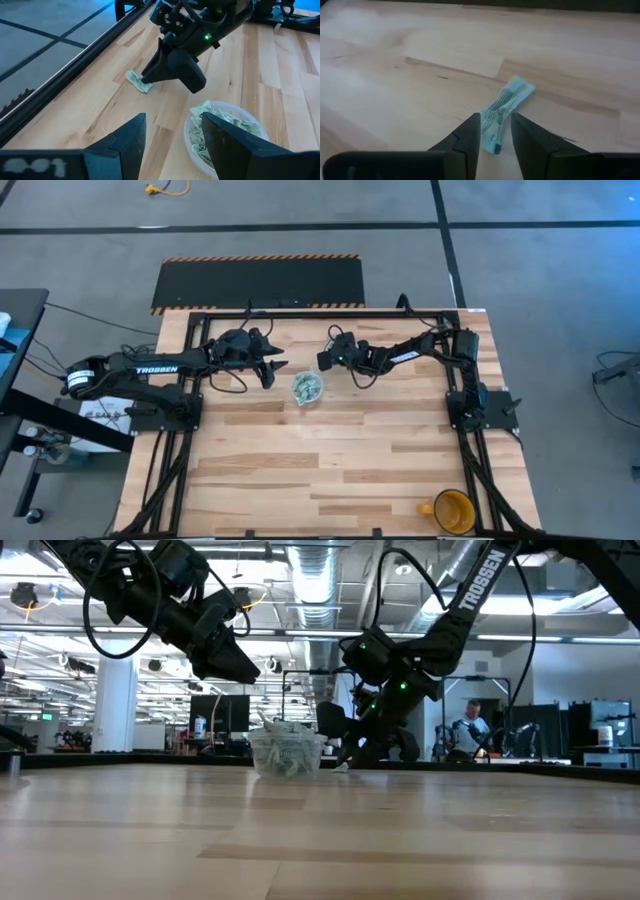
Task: Pick and place Stevia / Truvia into bins
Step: Put the green stevia packet into the transparent container
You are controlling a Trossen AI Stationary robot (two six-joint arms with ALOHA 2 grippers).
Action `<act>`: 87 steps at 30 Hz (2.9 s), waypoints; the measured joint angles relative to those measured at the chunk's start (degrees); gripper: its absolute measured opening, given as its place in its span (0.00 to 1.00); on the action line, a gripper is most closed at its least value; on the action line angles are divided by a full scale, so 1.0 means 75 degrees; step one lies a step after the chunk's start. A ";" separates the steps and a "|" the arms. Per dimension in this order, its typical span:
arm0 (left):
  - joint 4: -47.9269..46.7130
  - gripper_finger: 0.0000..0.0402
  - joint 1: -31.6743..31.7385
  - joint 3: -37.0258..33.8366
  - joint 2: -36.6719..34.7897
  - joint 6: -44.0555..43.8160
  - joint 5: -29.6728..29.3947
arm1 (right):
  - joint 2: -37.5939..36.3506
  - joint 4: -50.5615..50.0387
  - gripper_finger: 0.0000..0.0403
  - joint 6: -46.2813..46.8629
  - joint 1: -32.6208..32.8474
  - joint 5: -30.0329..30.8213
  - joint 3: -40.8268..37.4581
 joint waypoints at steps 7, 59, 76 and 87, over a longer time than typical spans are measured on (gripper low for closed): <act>0.0000 0.46 0.0000 0.0000 0.0000 -0.0003 0.0000 | 0.0003 -0.0546 0.26 0.0188 0.0009 -0.0236 0.0257; -0.0032 0.46 -0.0012 0.0000 -0.0006 -0.0155 0.0020 | 0.0268 -0.1851 0.03 -0.0015 -0.0014 -0.0207 0.0991; -0.0064 0.46 -0.0012 0.0003 -0.0006 -0.0151 0.0012 | -0.0209 -0.1683 0.00 -0.1264 0.0536 0.0943 0.0979; -0.0186 0.46 -0.0012 0.0001 -0.0006 -0.0149 0.0006 | -0.1412 -0.2984 0.00 -0.3409 0.1185 0.0912 0.0982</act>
